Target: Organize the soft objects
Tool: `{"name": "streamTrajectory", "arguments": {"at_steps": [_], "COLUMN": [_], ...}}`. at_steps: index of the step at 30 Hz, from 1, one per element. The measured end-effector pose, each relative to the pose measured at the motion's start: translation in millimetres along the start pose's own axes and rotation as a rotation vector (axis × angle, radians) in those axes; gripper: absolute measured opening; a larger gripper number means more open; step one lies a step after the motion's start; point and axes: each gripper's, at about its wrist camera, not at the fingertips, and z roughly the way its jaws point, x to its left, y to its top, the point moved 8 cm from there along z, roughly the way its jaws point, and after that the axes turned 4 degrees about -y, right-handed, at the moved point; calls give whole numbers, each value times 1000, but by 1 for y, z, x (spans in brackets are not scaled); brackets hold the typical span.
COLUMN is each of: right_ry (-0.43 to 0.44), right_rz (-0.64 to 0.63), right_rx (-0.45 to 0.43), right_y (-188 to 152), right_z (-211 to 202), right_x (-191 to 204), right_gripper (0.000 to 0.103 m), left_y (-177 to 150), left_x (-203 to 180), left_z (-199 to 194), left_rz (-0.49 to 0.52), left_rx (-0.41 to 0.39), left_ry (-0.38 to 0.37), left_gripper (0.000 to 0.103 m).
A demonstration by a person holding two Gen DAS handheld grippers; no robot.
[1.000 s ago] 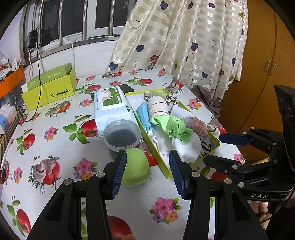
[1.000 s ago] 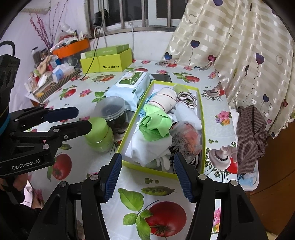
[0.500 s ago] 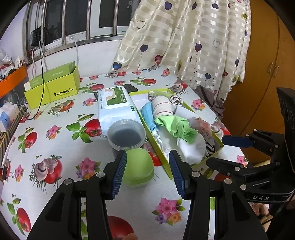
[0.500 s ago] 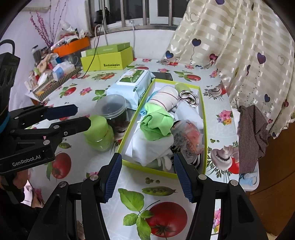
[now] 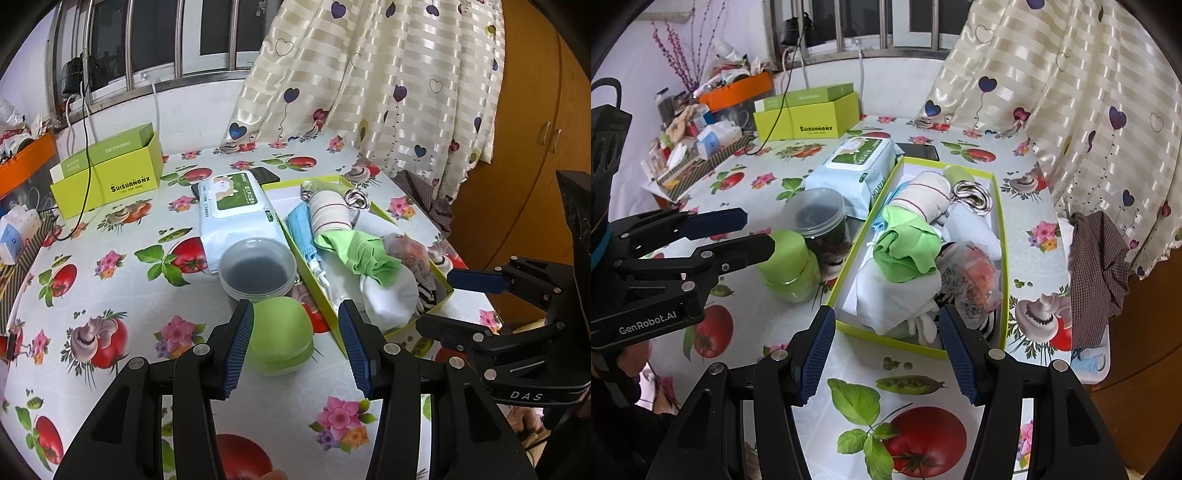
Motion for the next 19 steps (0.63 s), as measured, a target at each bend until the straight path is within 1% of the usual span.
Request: {"name": "streamTrajectory", "arguments": {"at_steps": [7,19], "right_ry": [-1,-4], "right_rz": [0,5], "right_rx": [1,4], "right_y": [0,2], "right_z": [0,3], "right_x": [0,-3], "right_gripper": [59,59], "left_y": [-1,0], "left_x": [0,-1], "left_z": [1,5], "left_rz": [2,-6], "left_rx": [8,7], "left_ry": [7,-12], "left_gripper": [49,49]}}
